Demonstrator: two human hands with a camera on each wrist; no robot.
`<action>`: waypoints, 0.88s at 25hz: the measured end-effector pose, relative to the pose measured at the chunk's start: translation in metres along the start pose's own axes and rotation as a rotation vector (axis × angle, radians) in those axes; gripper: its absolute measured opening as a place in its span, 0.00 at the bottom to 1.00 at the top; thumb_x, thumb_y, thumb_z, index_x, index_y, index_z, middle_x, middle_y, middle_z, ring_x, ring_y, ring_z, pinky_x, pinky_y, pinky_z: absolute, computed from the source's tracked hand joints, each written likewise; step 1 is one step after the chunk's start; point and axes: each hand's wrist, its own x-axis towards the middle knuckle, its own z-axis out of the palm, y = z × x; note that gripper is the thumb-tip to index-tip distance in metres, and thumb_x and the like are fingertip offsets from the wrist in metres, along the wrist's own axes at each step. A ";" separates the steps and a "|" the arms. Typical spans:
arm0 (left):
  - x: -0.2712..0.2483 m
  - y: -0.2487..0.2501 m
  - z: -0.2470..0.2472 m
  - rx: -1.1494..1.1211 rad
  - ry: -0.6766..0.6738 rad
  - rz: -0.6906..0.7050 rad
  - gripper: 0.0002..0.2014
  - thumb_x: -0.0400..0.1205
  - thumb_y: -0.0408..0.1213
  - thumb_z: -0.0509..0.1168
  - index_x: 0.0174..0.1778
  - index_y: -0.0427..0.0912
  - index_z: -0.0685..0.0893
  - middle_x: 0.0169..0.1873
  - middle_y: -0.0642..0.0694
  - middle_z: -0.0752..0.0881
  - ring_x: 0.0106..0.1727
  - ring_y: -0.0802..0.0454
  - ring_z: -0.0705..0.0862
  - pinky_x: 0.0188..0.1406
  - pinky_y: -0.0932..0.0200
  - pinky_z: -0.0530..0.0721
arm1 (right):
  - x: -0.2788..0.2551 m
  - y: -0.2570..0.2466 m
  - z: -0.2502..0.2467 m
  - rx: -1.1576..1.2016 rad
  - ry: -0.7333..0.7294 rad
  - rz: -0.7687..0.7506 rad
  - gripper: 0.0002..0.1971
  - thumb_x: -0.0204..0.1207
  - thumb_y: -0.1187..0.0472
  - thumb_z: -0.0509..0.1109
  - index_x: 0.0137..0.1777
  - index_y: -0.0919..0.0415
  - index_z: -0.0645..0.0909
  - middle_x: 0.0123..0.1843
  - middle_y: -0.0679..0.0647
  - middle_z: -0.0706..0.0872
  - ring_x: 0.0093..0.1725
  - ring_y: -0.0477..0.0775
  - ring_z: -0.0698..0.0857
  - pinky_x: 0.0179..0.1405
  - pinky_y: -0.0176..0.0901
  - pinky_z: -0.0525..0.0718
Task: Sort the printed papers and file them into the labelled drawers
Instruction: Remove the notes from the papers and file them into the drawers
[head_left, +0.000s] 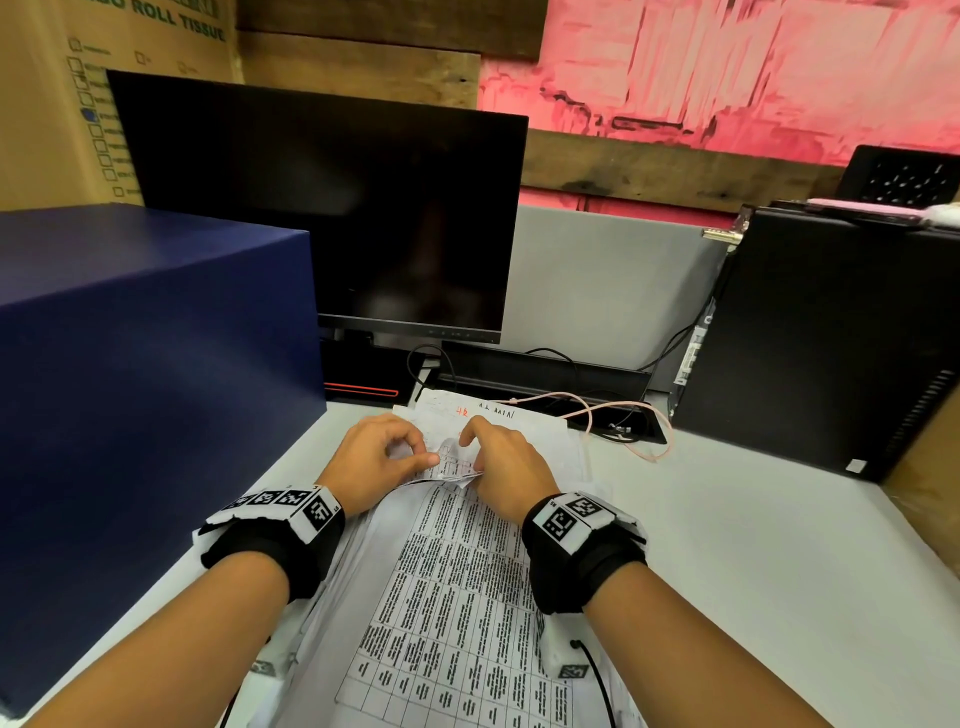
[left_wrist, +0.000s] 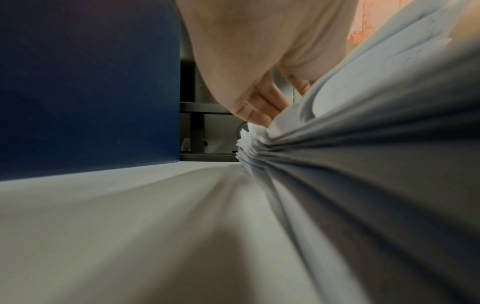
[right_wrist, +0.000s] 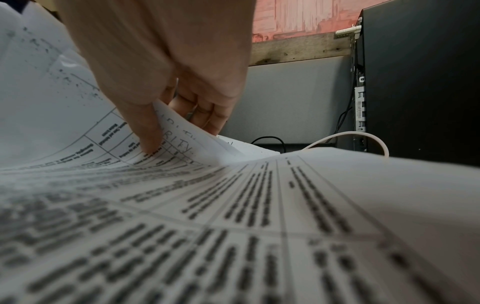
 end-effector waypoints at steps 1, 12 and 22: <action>-0.001 0.002 0.000 -0.067 -0.029 -0.031 0.09 0.75 0.43 0.76 0.33 0.46 0.85 0.32 0.52 0.88 0.36 0.59 0.84 0.40 0.65 0.81 | 0.001 0.001 0.001 -0.001 0.001 -0.002 0.22 0.73 0.69 0.72 0.64 0.52 0.72 0.55 0.53 0.83 0.54 0.55 0.81 0.49 0.50 0.83; -0.003 0.008 -0.004 -0.229 0.085 -0.107 0.17 0.72 0.47 0.77 0.38 0.37 0.82 0.18 0.52 0.78 0.22 0.60 0.72 0.29 0.71 0.76 | 0.001 0.000 -0.001 -0.036 0.079 -0.026 0.09 0.76 0.68 0.70 0.51 0.56 0.86 0.56 0.54 0.80 0.57 0.56 0.80 0.50 0.45 0.81; -0.025 0.041 -0.035 -0.209 -0.323 -0.162 0.15 0.77 0.55 0.69 0.56 0.54 0.83 0.48 0.54 0.90 0.49 0.62 0.88 0.48 0.66 0.82 | 0.000 -0.003 -0.039 0.028 0.219 -0.018 0.06 0.77 0.57 0.70 0.47 0.54 0.75 0.47 0.52 0.86 0.48 0.57 0.84 0.49 0.53 0.83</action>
